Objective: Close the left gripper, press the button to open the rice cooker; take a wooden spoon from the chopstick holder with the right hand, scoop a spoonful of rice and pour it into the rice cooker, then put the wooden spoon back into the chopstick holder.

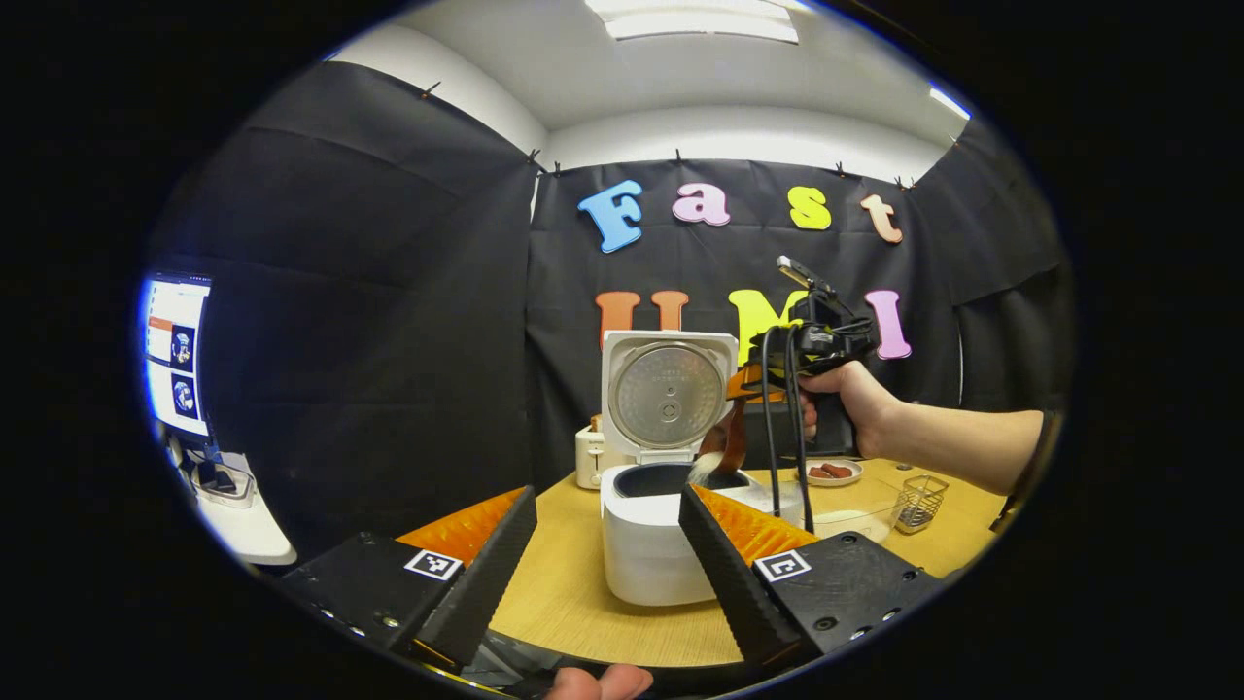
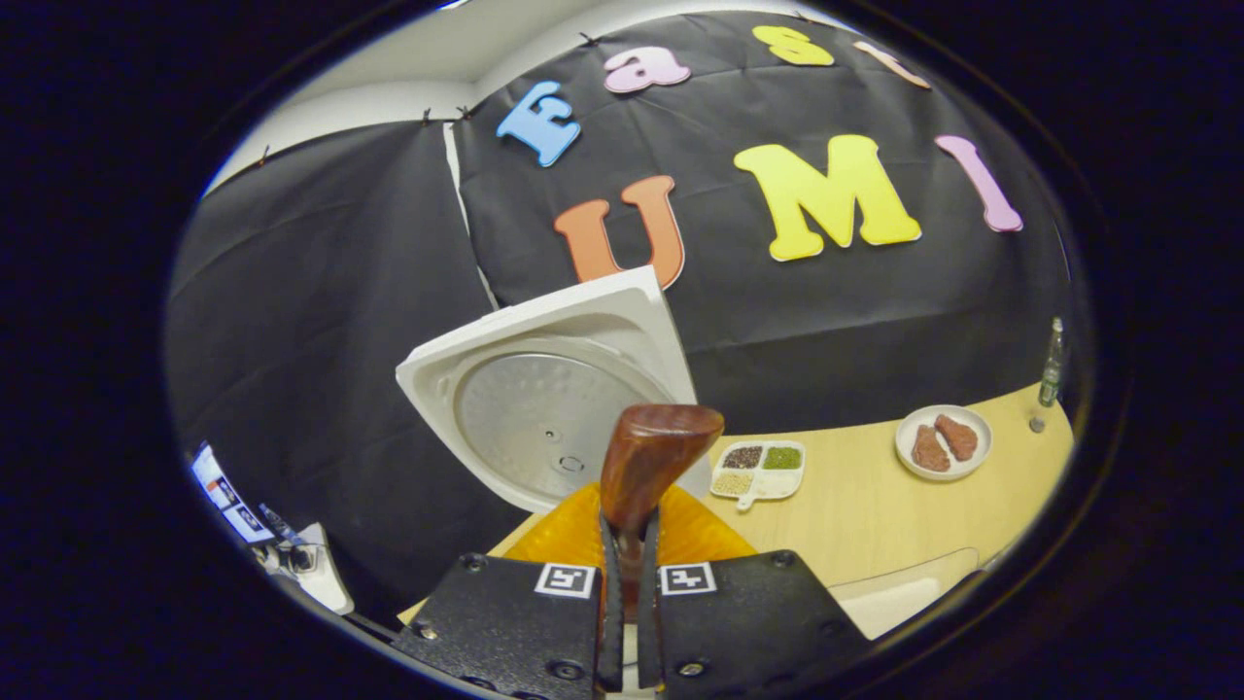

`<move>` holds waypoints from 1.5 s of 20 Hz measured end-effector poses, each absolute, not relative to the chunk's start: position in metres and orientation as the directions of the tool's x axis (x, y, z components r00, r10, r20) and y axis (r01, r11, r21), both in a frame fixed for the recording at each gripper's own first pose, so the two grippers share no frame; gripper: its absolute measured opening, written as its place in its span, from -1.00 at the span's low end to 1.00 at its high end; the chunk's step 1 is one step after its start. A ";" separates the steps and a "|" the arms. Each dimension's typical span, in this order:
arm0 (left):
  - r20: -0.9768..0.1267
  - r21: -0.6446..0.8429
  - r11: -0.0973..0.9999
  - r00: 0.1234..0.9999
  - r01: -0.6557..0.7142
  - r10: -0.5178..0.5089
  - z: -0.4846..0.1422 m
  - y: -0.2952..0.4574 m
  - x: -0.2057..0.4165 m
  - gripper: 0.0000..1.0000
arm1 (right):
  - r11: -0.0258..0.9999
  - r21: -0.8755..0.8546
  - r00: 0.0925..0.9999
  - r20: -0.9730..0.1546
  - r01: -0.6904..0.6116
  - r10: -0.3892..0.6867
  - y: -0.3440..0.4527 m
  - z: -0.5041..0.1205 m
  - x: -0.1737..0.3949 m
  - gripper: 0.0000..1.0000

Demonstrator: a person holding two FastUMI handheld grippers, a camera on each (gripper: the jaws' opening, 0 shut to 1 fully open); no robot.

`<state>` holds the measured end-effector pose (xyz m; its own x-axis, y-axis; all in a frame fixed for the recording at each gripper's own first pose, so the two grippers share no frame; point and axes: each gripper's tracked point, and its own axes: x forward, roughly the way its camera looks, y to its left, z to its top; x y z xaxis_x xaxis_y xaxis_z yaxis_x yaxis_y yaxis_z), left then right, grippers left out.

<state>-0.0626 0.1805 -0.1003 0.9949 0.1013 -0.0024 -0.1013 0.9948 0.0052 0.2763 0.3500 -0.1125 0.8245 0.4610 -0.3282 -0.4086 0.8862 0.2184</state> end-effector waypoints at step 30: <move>-0.009 -0.057 0.998 0.999 -0.034 0.033 -0.090 0.163 -0.069 0.88 | 0.850 -0.136 0.844 -0.272 -0.509 0.462 0.403 -0.069 0.233 -0.78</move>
